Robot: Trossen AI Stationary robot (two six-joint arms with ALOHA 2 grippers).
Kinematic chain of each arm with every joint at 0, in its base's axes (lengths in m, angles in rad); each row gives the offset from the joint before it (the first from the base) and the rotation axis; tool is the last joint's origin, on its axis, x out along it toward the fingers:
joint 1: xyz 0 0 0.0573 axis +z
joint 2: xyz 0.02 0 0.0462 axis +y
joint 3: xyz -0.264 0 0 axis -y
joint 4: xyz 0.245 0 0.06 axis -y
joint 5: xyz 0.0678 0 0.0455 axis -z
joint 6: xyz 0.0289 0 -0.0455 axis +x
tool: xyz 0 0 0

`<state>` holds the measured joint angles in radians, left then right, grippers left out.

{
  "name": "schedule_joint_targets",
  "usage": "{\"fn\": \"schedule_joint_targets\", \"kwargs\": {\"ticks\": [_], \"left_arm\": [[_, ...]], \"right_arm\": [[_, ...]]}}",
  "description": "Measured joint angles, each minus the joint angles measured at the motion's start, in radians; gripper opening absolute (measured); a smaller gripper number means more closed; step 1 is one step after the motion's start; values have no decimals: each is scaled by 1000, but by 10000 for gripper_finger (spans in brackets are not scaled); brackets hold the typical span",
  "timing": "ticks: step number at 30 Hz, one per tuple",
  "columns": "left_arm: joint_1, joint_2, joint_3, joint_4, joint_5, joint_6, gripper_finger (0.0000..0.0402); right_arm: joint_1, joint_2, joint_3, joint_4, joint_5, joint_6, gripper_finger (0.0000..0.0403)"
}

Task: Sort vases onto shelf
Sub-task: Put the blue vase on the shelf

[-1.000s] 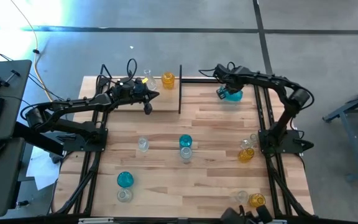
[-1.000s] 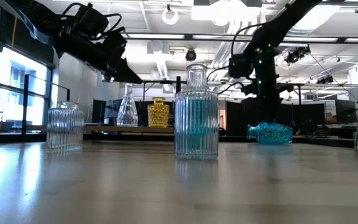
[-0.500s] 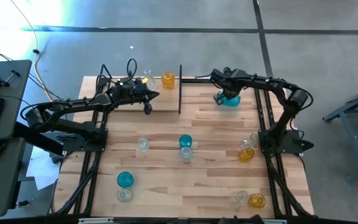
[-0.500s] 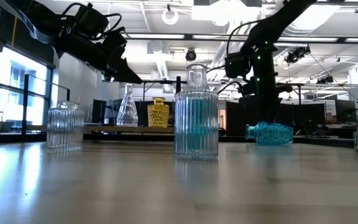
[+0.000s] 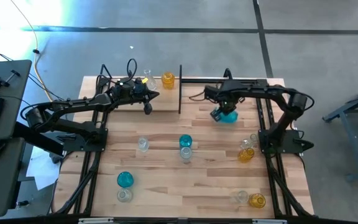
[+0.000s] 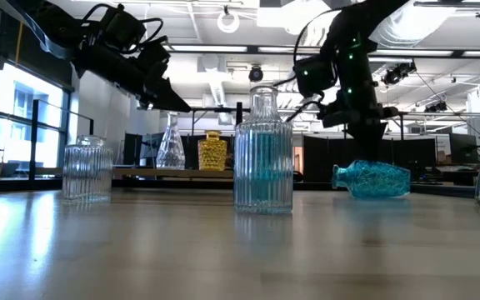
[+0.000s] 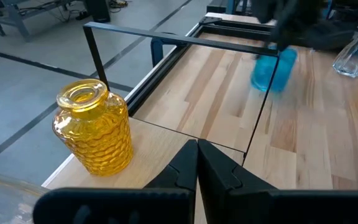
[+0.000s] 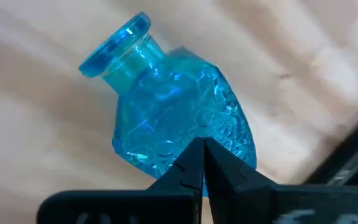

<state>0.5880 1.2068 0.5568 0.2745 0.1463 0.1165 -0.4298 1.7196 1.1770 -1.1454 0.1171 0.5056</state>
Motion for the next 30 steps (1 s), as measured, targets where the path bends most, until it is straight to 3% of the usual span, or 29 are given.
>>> {"fn": "schedule_joint_targets", "kwargs": {"ticks": [7, 14, 18, 22, 26, 30], "left_arm": [[0, 0, 0, 0, 0, 0, 0], [0, 0, 0, 0, 0, -1, 0], [0, 0, 0, 0, 0, -7, 0], [0, 0, 0, 0, 0, -7, 0], [0, 0, 0, 0, 0, -7, 0], [0, 0, 0, 0, 0, -7, 0]], "right_arm": [[122, -41, -3, 17, -109, -6, 0], [216, -44, 39, -64, -109, -101, 17], [248, -45, 157, -160, -27, -149, 68], [282, -47, 256, -126, 15, -294, 140], [332, -48, 252, -30, -4, -542, 211], [367, -22, 211, -9, -27, -664, 253]]}}
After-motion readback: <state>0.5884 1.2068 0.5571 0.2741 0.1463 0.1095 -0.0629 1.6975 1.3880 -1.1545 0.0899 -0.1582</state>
